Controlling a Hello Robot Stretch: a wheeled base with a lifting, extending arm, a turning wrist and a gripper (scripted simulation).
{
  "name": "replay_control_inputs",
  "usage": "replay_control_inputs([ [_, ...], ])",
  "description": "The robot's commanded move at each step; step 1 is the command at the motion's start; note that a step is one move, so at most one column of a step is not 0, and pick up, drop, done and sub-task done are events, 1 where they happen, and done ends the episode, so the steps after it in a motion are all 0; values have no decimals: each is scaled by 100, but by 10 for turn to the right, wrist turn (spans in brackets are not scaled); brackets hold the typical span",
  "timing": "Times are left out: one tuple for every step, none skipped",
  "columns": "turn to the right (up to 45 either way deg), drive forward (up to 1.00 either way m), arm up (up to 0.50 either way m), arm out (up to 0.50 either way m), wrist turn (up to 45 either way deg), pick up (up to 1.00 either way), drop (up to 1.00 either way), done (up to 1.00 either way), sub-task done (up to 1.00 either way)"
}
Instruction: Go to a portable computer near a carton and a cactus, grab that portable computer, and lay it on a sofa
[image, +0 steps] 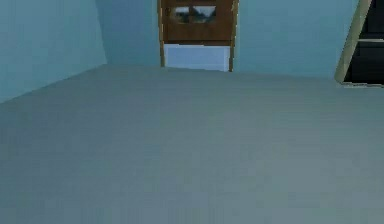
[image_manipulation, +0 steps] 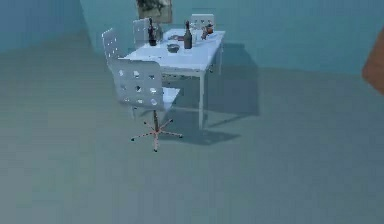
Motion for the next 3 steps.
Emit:
replay_control_inputs([
  [30, 0, 0, 0, 0, 0, 0, 0, 0],
  [0, 100, 0, 0, 0, 0, 0, 0, 0],
  [0, 100, 0, 0, 0, 0, 0, 0, 0],
])
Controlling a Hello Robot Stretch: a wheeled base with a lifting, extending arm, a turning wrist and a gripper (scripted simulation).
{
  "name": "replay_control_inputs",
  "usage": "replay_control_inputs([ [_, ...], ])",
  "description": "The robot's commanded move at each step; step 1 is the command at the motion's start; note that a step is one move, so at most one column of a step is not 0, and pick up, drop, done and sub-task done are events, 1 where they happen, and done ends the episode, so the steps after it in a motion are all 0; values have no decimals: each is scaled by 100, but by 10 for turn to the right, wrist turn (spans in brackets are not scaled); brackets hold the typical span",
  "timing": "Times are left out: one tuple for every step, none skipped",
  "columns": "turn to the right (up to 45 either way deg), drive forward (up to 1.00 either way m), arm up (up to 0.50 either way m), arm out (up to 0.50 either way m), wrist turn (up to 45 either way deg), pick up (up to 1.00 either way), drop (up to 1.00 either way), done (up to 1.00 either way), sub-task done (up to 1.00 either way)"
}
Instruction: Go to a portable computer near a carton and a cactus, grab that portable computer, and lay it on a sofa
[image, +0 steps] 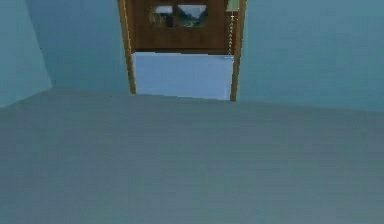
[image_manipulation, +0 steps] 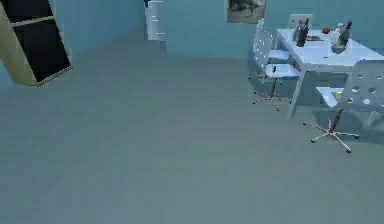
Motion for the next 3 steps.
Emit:
replay_control_inputs([
  [0, 100, 0, 0, 0, 0, 0, 0, 0],
  [0, 100, 0, 0, 0, 0, 0, 0, 0],
  [0, 100, 0, 0, 0, 0, 0, 0, 0],
])
